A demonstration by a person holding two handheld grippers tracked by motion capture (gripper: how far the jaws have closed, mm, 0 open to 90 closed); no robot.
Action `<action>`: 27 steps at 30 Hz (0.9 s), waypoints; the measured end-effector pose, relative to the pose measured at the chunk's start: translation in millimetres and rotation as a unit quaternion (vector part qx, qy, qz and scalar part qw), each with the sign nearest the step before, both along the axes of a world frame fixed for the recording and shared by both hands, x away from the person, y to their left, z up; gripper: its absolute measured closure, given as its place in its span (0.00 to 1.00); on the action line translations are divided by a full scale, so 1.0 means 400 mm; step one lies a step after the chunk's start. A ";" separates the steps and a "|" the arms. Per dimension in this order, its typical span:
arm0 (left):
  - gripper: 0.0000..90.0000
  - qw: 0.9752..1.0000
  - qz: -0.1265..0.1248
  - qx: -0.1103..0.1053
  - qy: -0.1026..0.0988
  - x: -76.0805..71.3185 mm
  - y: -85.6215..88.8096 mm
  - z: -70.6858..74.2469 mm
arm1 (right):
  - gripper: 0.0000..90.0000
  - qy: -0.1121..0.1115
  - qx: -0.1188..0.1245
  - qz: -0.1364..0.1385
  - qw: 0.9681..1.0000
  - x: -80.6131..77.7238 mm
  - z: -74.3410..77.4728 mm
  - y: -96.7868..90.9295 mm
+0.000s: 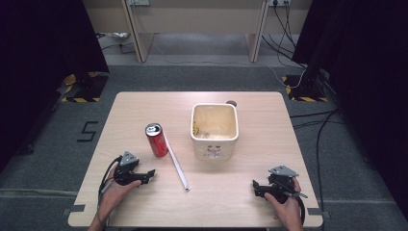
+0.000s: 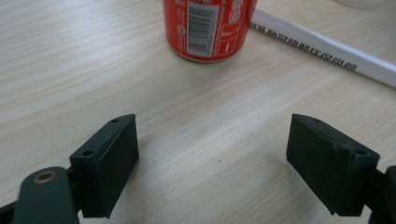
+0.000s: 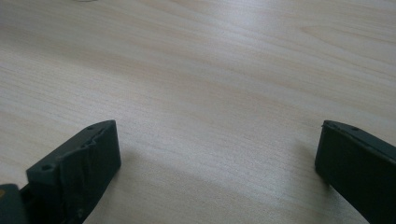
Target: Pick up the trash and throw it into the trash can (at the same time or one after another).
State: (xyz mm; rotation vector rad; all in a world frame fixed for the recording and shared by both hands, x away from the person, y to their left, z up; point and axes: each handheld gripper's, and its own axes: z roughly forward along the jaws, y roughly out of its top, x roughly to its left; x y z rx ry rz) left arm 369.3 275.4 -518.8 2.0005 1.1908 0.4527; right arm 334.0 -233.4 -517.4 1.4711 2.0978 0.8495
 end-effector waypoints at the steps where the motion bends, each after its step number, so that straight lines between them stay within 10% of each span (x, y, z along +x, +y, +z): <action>1: 0.18 1.000 -0.001 0.000 -0.005 0.006 -0.002 0.006 | 0.01 0.000 0.001 0.000 1.000 0.000 0.000 0.000; 27: 0.18 0.998 -0.012 -0.023 -0.051 0.085 -0.036 0.102 | 0.01 0.000 0.000 0.003 1.000 -0.001 0.000 0.000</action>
